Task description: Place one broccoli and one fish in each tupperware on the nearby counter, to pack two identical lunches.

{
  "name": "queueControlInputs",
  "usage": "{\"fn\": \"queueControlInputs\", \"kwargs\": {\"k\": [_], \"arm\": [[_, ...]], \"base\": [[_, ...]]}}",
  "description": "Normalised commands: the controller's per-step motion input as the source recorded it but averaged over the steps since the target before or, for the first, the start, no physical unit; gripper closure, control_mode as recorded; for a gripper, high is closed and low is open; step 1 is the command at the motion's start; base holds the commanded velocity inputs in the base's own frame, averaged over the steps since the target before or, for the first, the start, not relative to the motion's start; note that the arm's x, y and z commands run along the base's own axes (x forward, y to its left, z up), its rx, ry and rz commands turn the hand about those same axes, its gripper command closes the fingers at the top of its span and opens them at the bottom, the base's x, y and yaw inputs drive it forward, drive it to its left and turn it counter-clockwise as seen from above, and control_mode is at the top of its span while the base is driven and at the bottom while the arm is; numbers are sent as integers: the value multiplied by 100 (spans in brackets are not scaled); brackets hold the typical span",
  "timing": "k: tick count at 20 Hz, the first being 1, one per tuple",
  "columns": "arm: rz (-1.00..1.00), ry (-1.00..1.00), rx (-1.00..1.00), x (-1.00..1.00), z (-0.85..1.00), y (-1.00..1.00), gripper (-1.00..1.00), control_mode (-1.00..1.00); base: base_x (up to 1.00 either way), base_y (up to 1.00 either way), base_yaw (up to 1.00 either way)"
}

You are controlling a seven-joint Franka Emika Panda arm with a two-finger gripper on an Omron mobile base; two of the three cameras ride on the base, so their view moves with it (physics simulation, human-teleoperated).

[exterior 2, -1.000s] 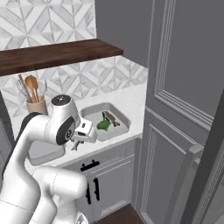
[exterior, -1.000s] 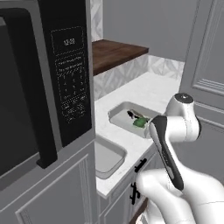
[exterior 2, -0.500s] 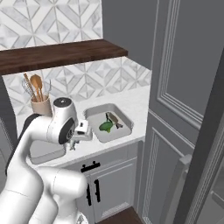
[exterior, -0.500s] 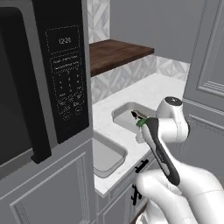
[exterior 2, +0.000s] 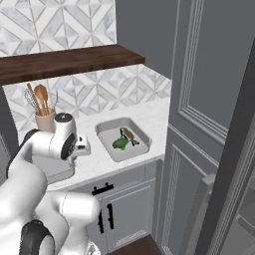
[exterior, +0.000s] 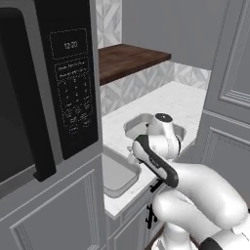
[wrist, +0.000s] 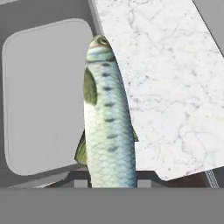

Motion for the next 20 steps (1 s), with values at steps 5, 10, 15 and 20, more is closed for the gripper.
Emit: {"fn": "queueControlInputs", "kwargs": {"k": [5, 10, 15, 20], "arm": [[17, 13, 4, 52, -1, 65, 100, -100], [17, 11, 0, 51, -31, 62, 100, -100], [17, 6, 0, 53, -50, 30, 100, -100], [10, 0, -2, 17, -43, 17, 100, -100]], "base": [[0, 0, 0], [0, 0, 0], [0, 0, 0], [0, 0, 0]]}}
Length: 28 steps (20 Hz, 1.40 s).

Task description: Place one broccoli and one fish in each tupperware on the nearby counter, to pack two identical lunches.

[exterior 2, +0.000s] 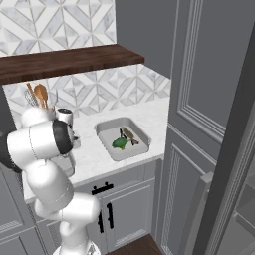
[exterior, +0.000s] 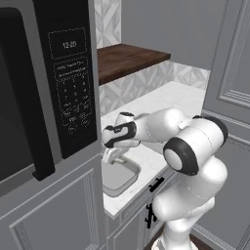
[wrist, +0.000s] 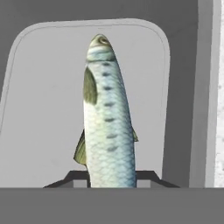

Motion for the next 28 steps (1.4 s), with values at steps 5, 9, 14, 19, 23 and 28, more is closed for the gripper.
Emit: {"fn": "queueControlInputs", "kwargs": {"k": [5, 9, 14, 19, 23, 28], "arm": [[1, 0, -5, 0, -26, 5, 100, -100], [0, 0, -2, 0, -6, 6, -100, -100], [0, -6, -1, -20, 27, 17, -100, -100], [0, -3, 0, -2, 25, 4, -100, -100], [0, -7, 0, -9, 42, -7, -100, -100], [-3, -22, 0, -52, 39, -71, -100, -100]], "base": [[0, 0, 0], [0, 0, 0], [0, 0, 0], [0, 0, 0], [0, 0, 0], [0, 0, 0]]}}
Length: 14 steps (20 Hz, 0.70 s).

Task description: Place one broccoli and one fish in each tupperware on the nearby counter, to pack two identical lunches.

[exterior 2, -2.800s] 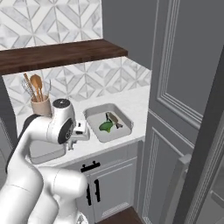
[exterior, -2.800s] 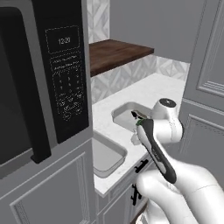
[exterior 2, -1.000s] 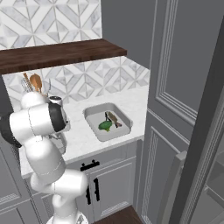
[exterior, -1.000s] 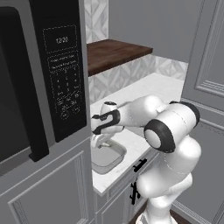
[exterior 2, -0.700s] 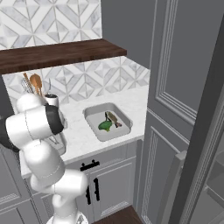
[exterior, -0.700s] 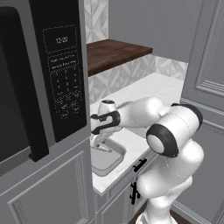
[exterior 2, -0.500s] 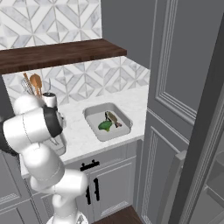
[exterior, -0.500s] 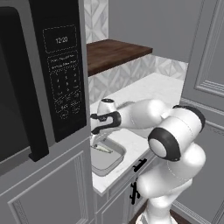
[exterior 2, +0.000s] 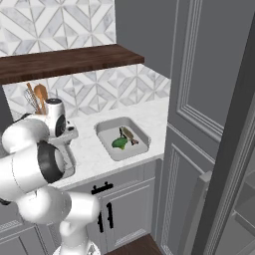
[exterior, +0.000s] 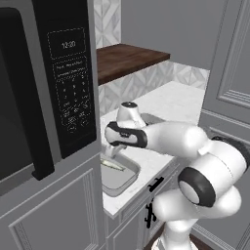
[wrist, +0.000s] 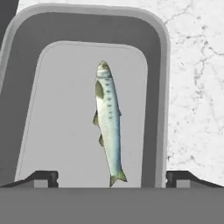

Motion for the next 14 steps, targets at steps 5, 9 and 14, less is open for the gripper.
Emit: {"fn": "queueControlInputs", "kwargs": {"k": [5, 9, 14], "arm": [[-13, -20, 0, -85, 21, -100, -100, -100], [-16, -15, 0, -99, 31, -100, -100, -100], [-28, -5, 0, -83, 48, -100, -100, -100]], "base": [[0, 0, 0], [0, 0, 0], [0, 0, 0]]}}
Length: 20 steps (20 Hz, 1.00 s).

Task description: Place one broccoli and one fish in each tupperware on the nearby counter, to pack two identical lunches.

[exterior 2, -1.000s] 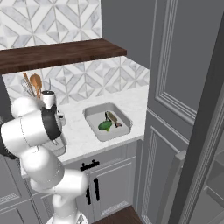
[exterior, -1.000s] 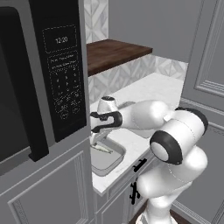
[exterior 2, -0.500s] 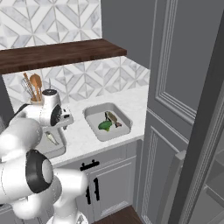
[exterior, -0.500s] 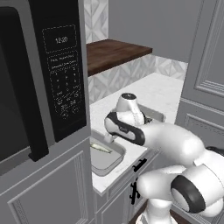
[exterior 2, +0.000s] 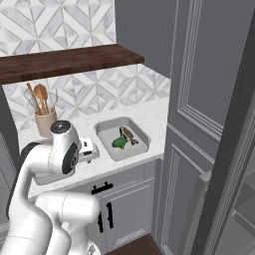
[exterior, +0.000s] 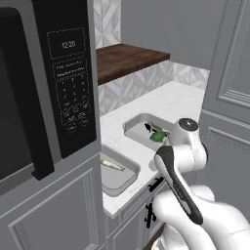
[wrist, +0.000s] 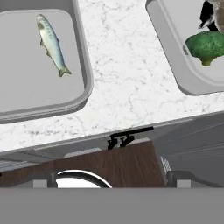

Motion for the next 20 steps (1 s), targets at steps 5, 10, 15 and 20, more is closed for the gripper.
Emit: {"fn": "queueControlInputs", "kwargs": {"k": [5, 10, 15, 20], "arm": [[-32, -5, 0, -61, 67, -93, -100, -100], [-23, -16, 0, -21, 70, -20, -100, -100], [-11, -23, 0, -13, 33, 22, -100, -100], [-4, -11, 0, -15, 2, 14, -100, -100]], "base": [[0, 0, 0], [0, 0, 0], [0, 0, 0], [0, 0, 0]]}}
